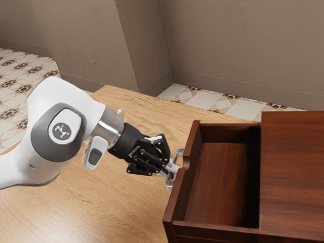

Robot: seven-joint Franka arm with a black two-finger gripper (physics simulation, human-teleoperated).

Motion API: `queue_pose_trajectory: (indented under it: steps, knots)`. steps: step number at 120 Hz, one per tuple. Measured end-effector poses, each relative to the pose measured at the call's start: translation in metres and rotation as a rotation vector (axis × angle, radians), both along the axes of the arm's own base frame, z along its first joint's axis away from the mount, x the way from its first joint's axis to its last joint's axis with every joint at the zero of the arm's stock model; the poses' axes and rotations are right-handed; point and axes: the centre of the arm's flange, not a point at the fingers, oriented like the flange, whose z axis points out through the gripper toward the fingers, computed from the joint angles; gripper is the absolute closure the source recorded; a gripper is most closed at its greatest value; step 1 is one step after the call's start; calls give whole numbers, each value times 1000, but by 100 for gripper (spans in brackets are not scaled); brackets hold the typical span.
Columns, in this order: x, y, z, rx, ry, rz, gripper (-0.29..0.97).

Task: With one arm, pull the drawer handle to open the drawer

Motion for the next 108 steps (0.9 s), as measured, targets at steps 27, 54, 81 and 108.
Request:
queue_pose_trajectory:
  steps: [27,54,81,108]
  knots:
    - [-9,14,0,-16,1,8,78]
    - [-15,25,0,-13,2,18,77]
    - [-14,28,-2,-3,9,16,67]
    - [-16,37,3,-1,0,27,57]
